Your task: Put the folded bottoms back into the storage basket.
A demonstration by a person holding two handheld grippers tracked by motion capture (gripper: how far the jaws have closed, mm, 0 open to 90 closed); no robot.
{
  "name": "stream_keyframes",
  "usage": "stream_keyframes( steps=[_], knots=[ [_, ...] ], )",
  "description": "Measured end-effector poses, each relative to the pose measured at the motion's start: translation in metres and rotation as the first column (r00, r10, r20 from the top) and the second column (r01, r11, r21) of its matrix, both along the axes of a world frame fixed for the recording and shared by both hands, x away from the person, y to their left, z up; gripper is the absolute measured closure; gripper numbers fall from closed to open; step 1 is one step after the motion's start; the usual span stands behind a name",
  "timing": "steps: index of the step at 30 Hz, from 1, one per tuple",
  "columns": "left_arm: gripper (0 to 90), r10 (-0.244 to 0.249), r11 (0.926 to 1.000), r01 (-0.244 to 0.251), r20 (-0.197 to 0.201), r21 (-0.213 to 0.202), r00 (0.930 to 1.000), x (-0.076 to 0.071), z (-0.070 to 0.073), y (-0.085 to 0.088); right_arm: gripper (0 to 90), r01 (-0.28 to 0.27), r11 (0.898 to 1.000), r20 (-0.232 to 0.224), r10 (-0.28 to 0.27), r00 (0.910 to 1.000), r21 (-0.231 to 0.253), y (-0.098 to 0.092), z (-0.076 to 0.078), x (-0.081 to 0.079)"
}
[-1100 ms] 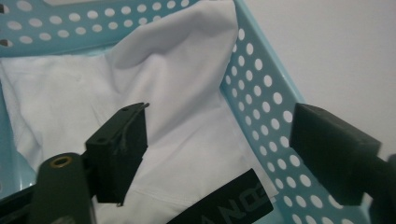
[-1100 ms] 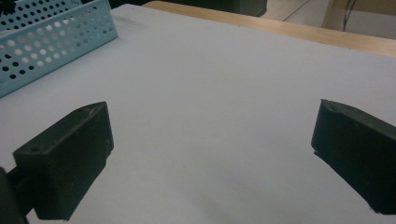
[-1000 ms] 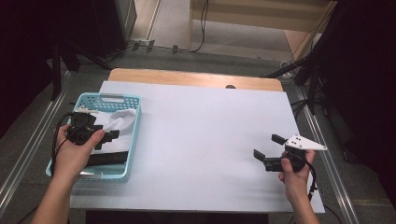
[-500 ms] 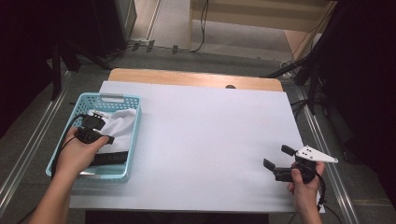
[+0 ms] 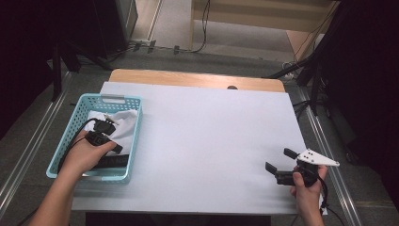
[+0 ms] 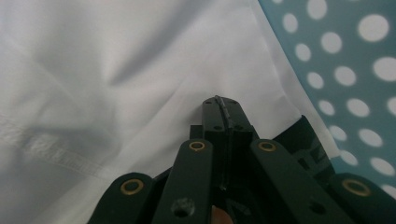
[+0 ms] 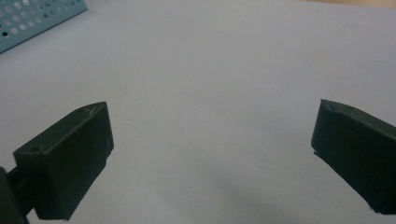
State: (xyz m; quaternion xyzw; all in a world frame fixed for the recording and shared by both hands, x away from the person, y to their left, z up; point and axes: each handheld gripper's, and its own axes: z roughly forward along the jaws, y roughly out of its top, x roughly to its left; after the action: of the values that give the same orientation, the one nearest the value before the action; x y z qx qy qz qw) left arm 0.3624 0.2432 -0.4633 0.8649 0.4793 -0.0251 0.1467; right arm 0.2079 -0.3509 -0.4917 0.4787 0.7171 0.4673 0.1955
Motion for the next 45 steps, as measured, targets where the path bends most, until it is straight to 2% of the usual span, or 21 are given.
stream_keyframes(
  steps=[3,5,8,9,12,14,17,19,20,22,25,27,29,33,35,37,38,39,40,42,45],
  knots=[
    [90.0,-0.057,0.9981,0.055,-0.059,-0.028,0.9966,-0.001,-0.001,0.001,0.0,0.005,1.0,-0.003,-0.005,1.0,0.0,0.0,-0.001,0.0],
    [90.0,-0.085,0.9955,0.082,-0.074,-0.047,0.9936,-0.002,-0.002,0.003,0.0,0.005,1.0,-0.004,-0.005,1.0,-0.001,-0.001,-0.002,-0.001],
    [90.0,-0.093,0.9934,0.087,-0.084,-0.075,0.9921,-0.002,-0.002,0.006,0.0,0.008,1.0,-0.005,-0.008,1.0,-0.001,-0.002,-0.003,-0.001],
    [89.9,-0.09,0.9932,0.084,-0.079,-0.081,0.9928,-0.002,-0.001,0.007,0.0,0.008,1.0,-0.005,-0.008,1.0,0.0,-0.003,-0.003,-0.001],
    [79.2,-0.068,0.9922,0.063,-0.035,-0.108,0.9971,-0.005,0.011,0.008,0.0,0.014,1.0,-0.005,-0.014,0.9999,0.003,-0.004,-0.003,-0.002],
    [77.1,-0.022,0.9938,0.023,0.016,-0.109,0.9996,-0.002,0.025,0.014,0.0,0.014,1.0,0.001,-0.014,0.9999,0.001,-0.005,-0.002,-0.002],
    [77.1,0.039,0.9945,-0.031,0.072,-0.1,0.9967,0.005,0.039,0.024,0.0,0.017,1.0,0.004,-0.017,0.9998,0.0,-0.006,-0.002,-0.002],
    [76.5,0.094,0.9917,-0.082,0.127,-0.099,0.9875,0.011,0.047,0.03,0.0,0.02,1.0,0.0,-0.02,0.9998,-0.004,-0.007,-0.003,-0.001],
    [73.1,0.122,0.9896,-0.108,0.158,-0.094,0.9799,0.014,0.05,0.033,0.0,0.02,1.0,-0.001,-0.02,0.9998,-0.004,-0.007,-0.003,-0.001],
    [72.8,0.17,0.9824,-0.151,0.193,-0.109,0.9663,0.019,0.055,0.038,0.0,0.022,1.0,0.0,-0.022,0.9998,-0.006,-0.007,-0.004,-0.001],
    [58.8,0.227,0.9727,-0.204,0.27,-0.11,0.9358,0.028,0.061,0.04,0.0,0.013,1.0,0.005,-0.013,0.9999,-0.005,-0.008,-0.005,-0.001],
    [53.9,0.249,0.9675,-0.224,0.288,-0.117,0.9247,0.036,0.062,0.044,0.0,0.011,1.0,0.0,-0.011,0.9999,-0.004,-0.007,-0.006,-0.001],
    [48.0,0.255,0.9668,-0.239,0.305,-0.09,0.9173,0.043,0.06,0.046,0.0,0.008,1.0,0.0,-0.008,1.0,-0.002,-0.007,-0.006,-0.001],
    [42.9,0.291,0.9564,-0.285,0.296,-0.064,0.9099,0.055,0.05,0.051,0.0,0.006,1.0,0.001,-0.006,1.0,-0.009,-0.006,-0.006,0.0],
    [41.2,0.291,0.9551,-0.294,0.294,-0.035,0.9103,0.059,0.044,0.052,0.0,0.005,1.0,-0.002,-0.005,1.0,-0.007,-0.006,-0.007,0.0],
    [41.2,0.28,0.9538,-0.3,0.305,0.019,0.9103,0.061,0.039,0.051,0.0,0.005,1.0,-0.006,-0.005,1.0,-0.01,-0.006,-0.008,0.0],
    [41.2,0.284,0.9499,-0.31,0.305,0.038,0.9087,0.063,0.037,0.052,0.0,0.005,1.0,-0.008,-0.006,1.0,-0.01,-0.006,-0.009,0.001],
    [41.3,0.31,0.9393,-0.34,0.311,0.047,0.8986,0.065,0.034,0.053,0.0,0.005,1.0,-0.008,-0.005,0.9999,-0.01,-0.006,-0.009,0.001],
    [42.2,0.321,0.9345,-0.352,0.309,0.05,0.8953,0.066,0.033,0.053,0.0,0.005,1.0,-0.008,-0.005,1.0,-0.01,-0.006,-0.009,0.0],
    [45.3,0.347,0.9254,-0.376,0.286,0.05,0.8931,0.068,0.031,0.057,0.0,0.006,1.0,-0.005,-0.006,1.0,-0.009,-0.006,-0.009,0.001],
    [46.3,0.364,0.9174,-0.394,0.276,0.058,0.8894,0.069,0.026,0.057,0.0,0.008,1.0,-0.01,-0.008,0.9999,-0.008,-0.007,-0.011,0.001]
  ],
)
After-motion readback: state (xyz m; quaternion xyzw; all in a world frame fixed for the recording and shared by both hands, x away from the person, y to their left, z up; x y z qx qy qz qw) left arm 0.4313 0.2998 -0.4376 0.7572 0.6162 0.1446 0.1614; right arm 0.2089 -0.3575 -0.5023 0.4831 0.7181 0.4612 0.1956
